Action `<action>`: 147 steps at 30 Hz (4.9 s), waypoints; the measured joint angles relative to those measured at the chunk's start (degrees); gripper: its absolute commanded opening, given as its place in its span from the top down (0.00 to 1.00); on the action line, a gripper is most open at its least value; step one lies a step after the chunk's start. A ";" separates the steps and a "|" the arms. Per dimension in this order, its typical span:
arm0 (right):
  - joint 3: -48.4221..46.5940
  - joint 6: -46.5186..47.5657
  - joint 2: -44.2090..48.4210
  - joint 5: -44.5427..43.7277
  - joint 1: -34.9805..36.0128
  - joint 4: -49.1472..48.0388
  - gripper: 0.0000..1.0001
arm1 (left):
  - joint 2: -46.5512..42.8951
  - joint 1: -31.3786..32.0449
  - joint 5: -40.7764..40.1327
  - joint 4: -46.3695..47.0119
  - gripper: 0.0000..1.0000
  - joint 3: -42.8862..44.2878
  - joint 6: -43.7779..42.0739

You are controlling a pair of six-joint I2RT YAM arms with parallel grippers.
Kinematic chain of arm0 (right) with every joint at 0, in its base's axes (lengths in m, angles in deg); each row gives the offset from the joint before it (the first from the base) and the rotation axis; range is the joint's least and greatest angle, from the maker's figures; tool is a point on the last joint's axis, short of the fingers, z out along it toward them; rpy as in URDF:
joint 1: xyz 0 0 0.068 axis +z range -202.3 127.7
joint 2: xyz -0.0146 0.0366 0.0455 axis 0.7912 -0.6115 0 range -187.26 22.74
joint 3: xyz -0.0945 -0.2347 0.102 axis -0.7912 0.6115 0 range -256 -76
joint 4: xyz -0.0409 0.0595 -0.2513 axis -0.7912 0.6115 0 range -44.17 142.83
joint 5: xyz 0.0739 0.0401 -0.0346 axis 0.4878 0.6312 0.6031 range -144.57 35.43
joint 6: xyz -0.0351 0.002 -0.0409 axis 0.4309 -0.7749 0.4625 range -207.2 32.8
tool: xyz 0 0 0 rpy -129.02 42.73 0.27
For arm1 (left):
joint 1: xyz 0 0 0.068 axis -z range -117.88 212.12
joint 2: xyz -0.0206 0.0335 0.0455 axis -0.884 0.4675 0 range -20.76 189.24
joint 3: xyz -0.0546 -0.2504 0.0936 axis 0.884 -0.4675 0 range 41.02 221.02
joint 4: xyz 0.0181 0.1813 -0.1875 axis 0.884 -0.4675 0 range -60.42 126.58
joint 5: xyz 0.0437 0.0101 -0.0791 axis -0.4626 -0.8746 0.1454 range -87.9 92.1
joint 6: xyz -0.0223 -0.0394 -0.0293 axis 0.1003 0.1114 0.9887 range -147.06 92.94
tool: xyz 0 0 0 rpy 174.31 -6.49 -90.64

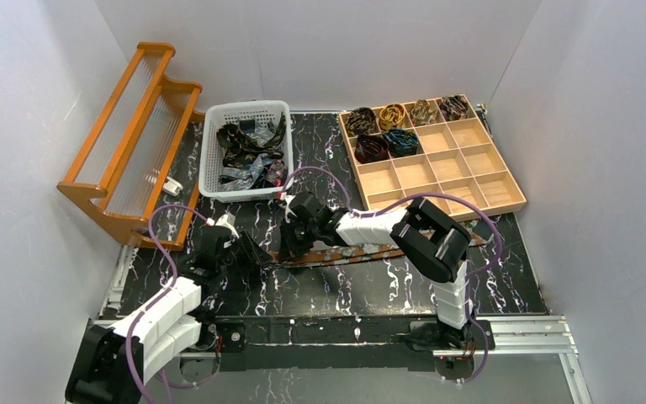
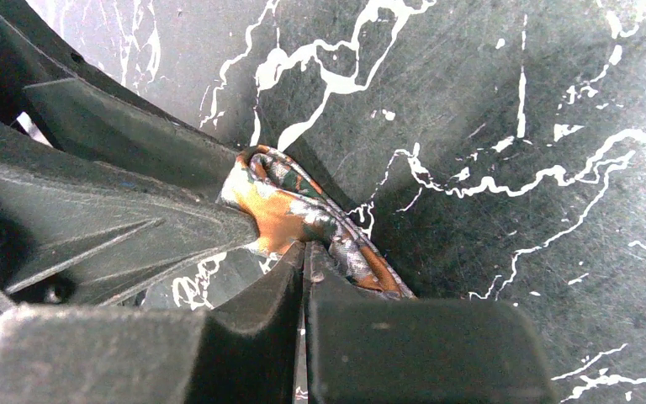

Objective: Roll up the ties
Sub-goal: Roll the tie at the center of the board.

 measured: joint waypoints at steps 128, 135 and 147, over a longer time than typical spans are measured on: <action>7.58 -24.11 6.03 2.40 -3.96 3.10 0.79 | -3.69 0.13 -7.19 -17.62 0.47 10.34 -2.49; 7.63 -24.52 6.10 2.12 -3.96 3.21 0.60 | -4.02 0.13 -7.06 -17.38 0.47 10.34 -2.38; 7.63 -9.38 18.78 -6.12 -3.89 7.34 0.22 | -4.90 0.13 -7.06 -17.05 0.47 10.23 -1.68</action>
